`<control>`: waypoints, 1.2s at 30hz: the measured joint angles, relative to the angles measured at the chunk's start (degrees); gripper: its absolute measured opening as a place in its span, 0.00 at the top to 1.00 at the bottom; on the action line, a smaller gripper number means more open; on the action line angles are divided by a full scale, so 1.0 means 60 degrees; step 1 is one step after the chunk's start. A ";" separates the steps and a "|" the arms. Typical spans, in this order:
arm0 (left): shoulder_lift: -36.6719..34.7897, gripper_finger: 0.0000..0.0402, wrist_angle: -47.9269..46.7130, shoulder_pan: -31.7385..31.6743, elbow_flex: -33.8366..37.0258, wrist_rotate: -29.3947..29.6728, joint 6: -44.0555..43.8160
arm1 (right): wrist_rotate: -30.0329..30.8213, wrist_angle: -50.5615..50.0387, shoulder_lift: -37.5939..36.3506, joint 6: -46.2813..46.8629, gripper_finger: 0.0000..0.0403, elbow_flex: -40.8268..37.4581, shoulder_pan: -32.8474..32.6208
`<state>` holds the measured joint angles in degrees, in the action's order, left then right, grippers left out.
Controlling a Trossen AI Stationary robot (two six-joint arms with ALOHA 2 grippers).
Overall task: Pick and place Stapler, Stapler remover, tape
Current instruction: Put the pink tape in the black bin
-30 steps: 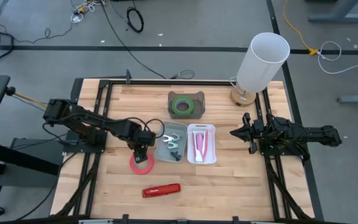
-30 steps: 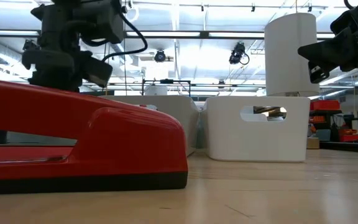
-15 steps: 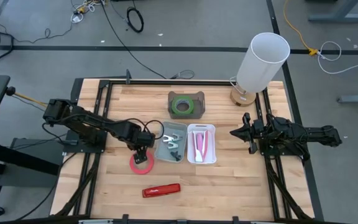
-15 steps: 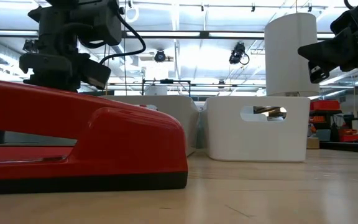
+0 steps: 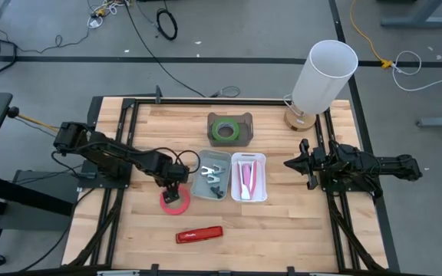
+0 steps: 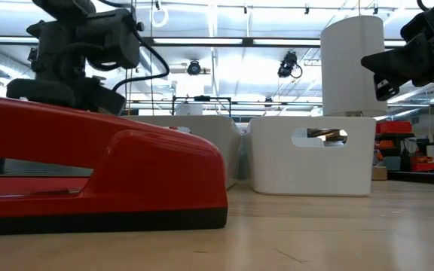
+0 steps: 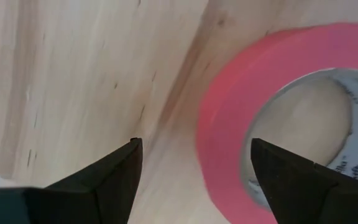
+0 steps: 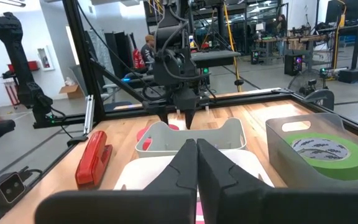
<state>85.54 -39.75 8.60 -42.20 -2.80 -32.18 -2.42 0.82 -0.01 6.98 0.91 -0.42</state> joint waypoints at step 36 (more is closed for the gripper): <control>-0.0018 0.76 -0.0533 -0.0026 -0.0212 -0.0319 0.0245 | 0.0004 0.0002 0.0000 0.0000 0.99 0.0000 0.0001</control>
<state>85.43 -42.95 8.45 -43.48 -4.71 -30.71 -2.39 0.83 -0.01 6.98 0.91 -0.42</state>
